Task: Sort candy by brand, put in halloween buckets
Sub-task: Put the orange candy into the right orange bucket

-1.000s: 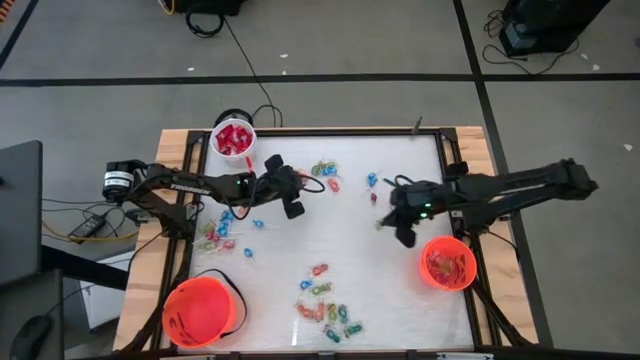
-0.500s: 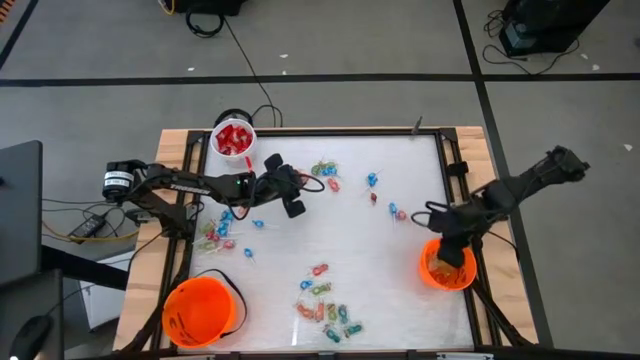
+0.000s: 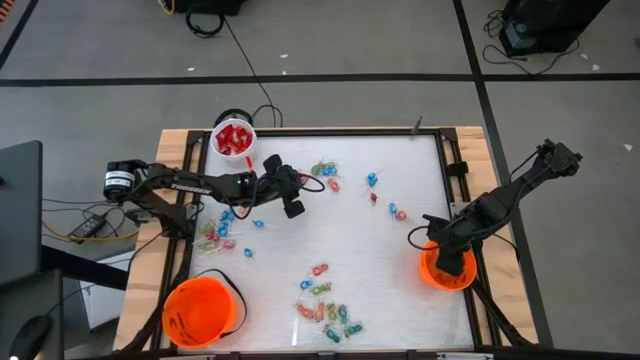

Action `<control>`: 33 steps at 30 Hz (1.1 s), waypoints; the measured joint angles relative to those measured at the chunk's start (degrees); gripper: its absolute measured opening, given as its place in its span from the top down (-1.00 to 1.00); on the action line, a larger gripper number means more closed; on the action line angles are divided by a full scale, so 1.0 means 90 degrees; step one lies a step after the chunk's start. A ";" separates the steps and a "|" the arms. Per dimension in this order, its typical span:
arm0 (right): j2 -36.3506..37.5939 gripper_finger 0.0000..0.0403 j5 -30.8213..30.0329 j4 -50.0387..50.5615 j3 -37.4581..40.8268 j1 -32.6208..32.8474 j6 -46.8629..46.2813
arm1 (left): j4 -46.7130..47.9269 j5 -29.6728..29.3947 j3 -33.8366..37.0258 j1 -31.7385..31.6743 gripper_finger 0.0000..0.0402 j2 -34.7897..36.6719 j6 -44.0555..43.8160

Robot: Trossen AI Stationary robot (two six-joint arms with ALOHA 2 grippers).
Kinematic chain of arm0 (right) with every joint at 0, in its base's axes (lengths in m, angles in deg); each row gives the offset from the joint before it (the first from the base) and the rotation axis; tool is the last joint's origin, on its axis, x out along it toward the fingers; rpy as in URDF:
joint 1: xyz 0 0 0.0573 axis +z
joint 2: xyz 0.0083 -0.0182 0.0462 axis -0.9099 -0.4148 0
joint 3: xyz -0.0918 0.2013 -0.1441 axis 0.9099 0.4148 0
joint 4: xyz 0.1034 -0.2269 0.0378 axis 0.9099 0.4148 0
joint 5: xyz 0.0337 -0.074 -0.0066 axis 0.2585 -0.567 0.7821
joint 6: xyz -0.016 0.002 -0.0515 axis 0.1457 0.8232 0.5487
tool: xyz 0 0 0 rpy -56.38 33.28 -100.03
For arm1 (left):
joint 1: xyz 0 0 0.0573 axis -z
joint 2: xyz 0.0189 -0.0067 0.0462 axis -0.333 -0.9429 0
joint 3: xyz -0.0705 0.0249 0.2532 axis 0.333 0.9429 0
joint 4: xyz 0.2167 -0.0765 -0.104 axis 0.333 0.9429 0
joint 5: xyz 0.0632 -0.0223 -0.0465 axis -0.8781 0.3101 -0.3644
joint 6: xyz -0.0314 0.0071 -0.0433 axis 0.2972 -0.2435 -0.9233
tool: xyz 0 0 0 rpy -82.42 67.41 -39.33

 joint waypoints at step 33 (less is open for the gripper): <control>-0.0549 0.31 -0.4200 -0.2463 -0.1090 -0.0312 0.3653 | -0.0787 0.2799 -0.0014 -0.2211 0.50 -0.1905 0.0668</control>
